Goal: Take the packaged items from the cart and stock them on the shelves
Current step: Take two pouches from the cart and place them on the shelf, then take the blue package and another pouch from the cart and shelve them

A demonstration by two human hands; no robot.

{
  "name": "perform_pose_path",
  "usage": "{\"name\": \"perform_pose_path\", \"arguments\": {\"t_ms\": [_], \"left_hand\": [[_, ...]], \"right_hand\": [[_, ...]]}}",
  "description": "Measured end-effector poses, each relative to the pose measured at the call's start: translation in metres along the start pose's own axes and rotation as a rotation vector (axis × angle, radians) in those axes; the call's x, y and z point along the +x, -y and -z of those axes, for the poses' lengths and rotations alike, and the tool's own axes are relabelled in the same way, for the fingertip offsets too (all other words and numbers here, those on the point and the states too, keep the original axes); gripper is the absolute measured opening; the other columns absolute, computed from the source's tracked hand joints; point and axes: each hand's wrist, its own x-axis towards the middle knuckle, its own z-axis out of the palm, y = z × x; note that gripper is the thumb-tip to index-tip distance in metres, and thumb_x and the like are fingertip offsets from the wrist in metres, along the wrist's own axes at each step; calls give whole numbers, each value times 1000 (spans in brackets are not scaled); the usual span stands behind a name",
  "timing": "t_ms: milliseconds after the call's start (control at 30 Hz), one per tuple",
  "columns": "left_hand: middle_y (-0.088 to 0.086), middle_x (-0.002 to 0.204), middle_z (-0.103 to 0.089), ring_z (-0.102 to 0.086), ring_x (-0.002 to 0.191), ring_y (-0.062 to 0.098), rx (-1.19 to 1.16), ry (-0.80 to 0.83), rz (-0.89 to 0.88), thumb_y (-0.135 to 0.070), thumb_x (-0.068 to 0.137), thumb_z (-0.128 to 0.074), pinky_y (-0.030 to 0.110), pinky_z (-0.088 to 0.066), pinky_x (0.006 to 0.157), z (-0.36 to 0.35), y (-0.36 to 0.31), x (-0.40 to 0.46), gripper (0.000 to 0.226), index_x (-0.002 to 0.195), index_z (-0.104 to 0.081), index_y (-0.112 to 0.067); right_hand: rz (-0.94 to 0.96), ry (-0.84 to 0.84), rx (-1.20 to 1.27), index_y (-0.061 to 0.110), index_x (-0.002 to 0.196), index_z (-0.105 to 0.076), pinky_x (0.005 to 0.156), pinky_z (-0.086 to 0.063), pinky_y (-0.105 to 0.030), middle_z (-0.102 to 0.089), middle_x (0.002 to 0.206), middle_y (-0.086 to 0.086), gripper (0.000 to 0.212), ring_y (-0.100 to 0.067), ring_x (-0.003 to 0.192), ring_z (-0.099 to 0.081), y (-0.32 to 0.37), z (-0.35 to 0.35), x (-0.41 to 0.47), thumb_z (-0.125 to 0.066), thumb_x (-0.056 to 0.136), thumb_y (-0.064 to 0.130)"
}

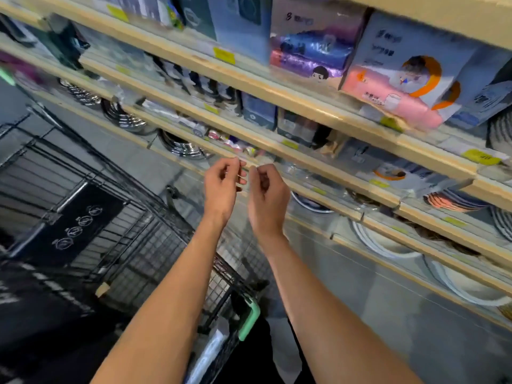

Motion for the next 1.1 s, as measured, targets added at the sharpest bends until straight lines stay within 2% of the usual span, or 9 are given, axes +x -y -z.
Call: {"name": "perform_pose_path", "arguments": {"t_ms": [200,367,467,567,633,733,833,933,1100], "left_hand": [[8,79,-65,-61,64,9,-39,-174,159,-23,104,-50,21,-51,56,108,50,-45,28,89,-66,-4],[0,73,-67,-61,61,14,-102,-343,436,-34,105,-46,25,-48,57,198,121,-111,32,92,-65,-12],[-1,75,-67,-61,63,15,-139,-403,673,-39,103,-49,26,-44,58,238,168,-161,33,104,-64,-10],[5,83,-64,-59,64,12,-143,-367,912,-29,102,-55,16,-45,45,256,209,-219,24,112,-61,-8],[2,81,-59,-55,57,10,-88,-249,1036,-20,101,-57,16,-42,41,255,241,-257,9,98,-59,-12],[3,82,-55,-54,81,25,34,-44,1147,-12,86,-74,34,-50,74,238,291,-300,18,79,-58,-17],[11,118,-64,-60,114,30,255,72,1172,-22,81,-78,43,-47,105,204,309,-319,42,119,-62,-13],[6,134,-58,-55,126,29,422,75,1106,-32,85,-74,36,-46,104,172,299,-320,58,137,-53,-21],[8,128,-63,-59,119,31,625,-30,1079,-40,83,-72,38,-49,97,148,293,-326,57,134,-52,-25]], "right_hand": [[-152,476,-75,23,80,-60,65,-52,-37,-64,69,10,21,-11,68,-62,-17,-62,-69,-55,96,35],[-207,934,-326,35,72,-57,75,-58,-48,-67,74,8,21,-23,76,-69,-46,-100,-139,-65,89,27],[-185,1192,-533,33,70,-58,87,-57,-43,-73,106,-3,27,-25,90,-69,-58,-112,-180,-63,92,19],[-229,1449,-761,8,97,-73,103,-45,-41,-65,131,-13,17,-29,116,-63,-76,-109,-217,-57,98,13],[-280,1534,-873,2,103,-74,102,-46,-38,-65,131,-15,16,-31,117,-63,-97,-100,-235,-61,95,9],[-289,1615,-1092,6,104,-73,84,-56,-35,-73,113,-18,20,-29,95,-69,-127,-84,-257,-61,89,11],[-183,1680,-1245,12,114,-68,91,-56,-37,-71,114,-10,30,-33,108,-67,-145,-60,-267,-67,85,19],[49,1664,-1264,9,102,-67,81,-57,-37,-70,97,-11,20,-33,100,-69,-151,-37,-270,-68,84,18],[159,1625,-1194,13,112,-68,88,-58,-39,-73,105,-10,27,-30,102,-69,-156,-17,-260,-71,86,20]]}}
